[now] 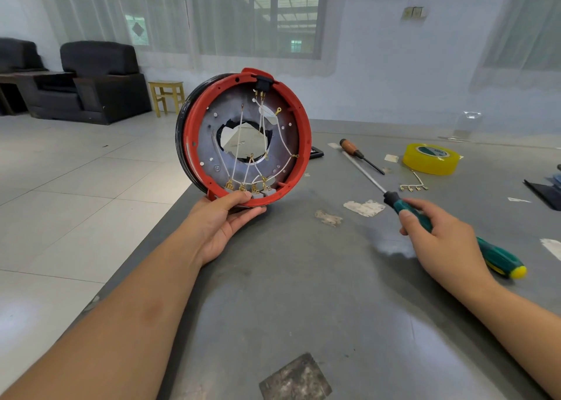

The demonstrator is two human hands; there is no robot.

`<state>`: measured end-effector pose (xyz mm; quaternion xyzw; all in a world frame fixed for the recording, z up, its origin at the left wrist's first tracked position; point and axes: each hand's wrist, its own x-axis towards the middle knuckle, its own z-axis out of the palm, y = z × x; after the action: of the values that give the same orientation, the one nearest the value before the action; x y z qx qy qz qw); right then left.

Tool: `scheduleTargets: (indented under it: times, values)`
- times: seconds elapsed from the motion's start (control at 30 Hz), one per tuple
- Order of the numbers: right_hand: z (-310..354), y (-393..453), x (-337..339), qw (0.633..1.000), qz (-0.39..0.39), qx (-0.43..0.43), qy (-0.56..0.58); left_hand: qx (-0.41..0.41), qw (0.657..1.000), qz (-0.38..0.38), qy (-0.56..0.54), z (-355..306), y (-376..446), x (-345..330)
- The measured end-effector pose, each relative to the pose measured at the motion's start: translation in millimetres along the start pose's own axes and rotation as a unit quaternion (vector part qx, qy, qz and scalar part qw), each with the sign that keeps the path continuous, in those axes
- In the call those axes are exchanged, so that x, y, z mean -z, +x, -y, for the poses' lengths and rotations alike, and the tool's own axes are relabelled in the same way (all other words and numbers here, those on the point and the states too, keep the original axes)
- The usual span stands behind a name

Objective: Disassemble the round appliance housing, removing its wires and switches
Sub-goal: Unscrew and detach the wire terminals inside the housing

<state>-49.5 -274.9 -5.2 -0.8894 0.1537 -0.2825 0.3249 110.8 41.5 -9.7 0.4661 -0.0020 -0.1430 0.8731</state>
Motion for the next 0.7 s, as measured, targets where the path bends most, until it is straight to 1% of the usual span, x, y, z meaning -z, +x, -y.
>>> scheduleTargets:
  times: [0.1,0.17,0.3,0.47,0.63,0.7]
  values:
    - [-3.2,-0.9,1.3,0.994,0.016,0.010,-0.107,-0.007,1.000,0.006,0.016,1.2,1.5,-1.0]
    - [-4.0,-0.8,0.5,0.988,0.015,0.028,-0.152,-0.010,0.999,0.007,0.032,2.1,2.4,-1.6]
    - [-9.6,1.7,-3.1,0.978,0.018,0.052,-0.202,-0.017,0.997,0.030,0.067,2.8,3.9,-0.5]
    - [-11.8,0.1,-6.0,0.961,0.004,0.073,-0.266,-0.014,0.995,0.048,0.090,3.5,5.8,0.8]
    - [-12.5,-0.4,-7.5,0.953,0.011,0.064,-0.297,-0.020,0.994,0.055,0.094,3.6,4.1,-0.8]
    - [-9.3,-2.2,-9.6,0.937,-0.013,0.087,-0.337,-0.023,0.992,0.066,0.102,3.4,2.1,-1.8]
